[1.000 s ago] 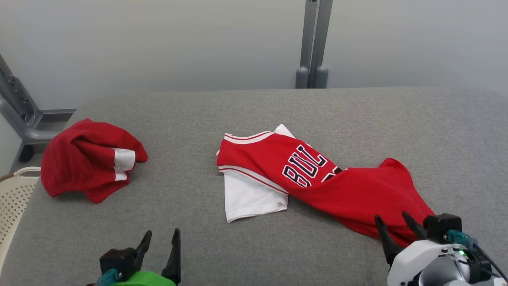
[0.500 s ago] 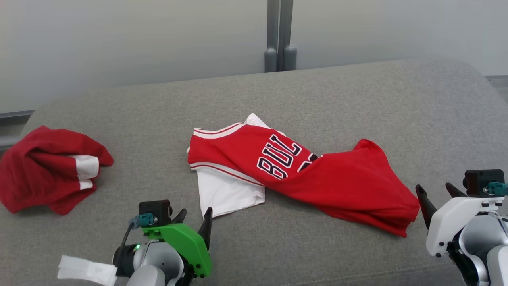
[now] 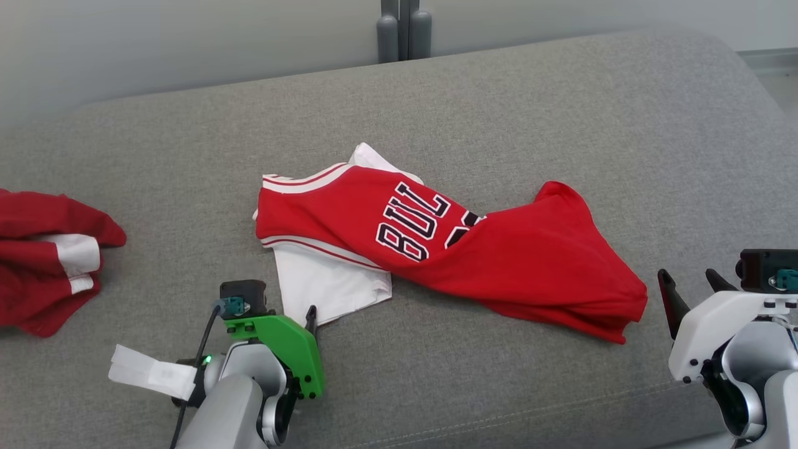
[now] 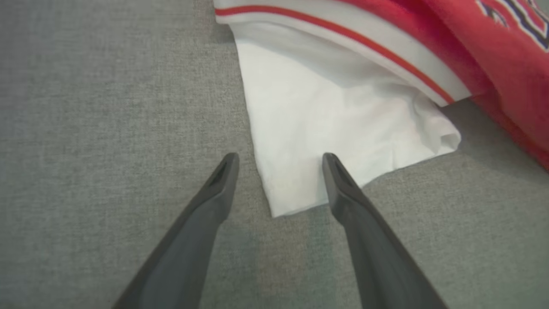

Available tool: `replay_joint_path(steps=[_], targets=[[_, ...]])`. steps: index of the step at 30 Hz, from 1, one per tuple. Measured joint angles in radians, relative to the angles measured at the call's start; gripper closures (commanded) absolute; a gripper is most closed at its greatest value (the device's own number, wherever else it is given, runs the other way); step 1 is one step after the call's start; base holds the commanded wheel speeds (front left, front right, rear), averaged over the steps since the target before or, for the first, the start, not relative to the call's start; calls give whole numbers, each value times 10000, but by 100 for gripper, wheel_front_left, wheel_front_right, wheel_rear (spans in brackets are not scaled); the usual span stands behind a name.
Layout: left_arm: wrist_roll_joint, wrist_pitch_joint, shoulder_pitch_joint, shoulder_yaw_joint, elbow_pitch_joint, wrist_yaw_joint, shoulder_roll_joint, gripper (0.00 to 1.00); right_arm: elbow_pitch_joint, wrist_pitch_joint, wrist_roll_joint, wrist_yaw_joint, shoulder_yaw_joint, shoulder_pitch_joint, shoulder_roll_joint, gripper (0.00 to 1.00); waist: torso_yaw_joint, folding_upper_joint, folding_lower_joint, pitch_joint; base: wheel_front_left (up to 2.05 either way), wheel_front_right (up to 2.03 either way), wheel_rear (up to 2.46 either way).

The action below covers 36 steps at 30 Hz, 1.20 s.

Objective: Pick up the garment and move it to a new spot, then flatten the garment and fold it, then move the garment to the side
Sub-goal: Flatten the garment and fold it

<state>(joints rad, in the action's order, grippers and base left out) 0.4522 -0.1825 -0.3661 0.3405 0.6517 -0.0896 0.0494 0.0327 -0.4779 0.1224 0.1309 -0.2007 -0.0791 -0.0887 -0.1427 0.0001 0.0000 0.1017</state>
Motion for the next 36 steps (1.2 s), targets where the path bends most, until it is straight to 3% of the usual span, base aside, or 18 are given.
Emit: replay_joint_path(steps=[23, 27, 30, 36], targets=[[734, 96, 284, 591, 153, -180, 0, 0, -798, -686, -391, 0, -265, -777, 286, 0, 29, 0, 0, 20, 0, 0, 0], [859, 134, 228, 709, 245, -207, 10, 13, -1283, -1264, -391, 0, -320, -1039, 337, 0, 20, 0, 0, 77, 0, 0, 0], [993, 134, 175, 809, 291, -222, 13, 16, -1452, -1653, -222, 0, -472, -1143, 376, 0, 65, -1, 0, 93, 0, 0, 0], [1112, 169, 157, 924, 385, -265, 10, 13, -1336, -2391, 270, -2, -522, -1060, 382, 0, 97, 0, 0, 47, 0, 0, 0]])
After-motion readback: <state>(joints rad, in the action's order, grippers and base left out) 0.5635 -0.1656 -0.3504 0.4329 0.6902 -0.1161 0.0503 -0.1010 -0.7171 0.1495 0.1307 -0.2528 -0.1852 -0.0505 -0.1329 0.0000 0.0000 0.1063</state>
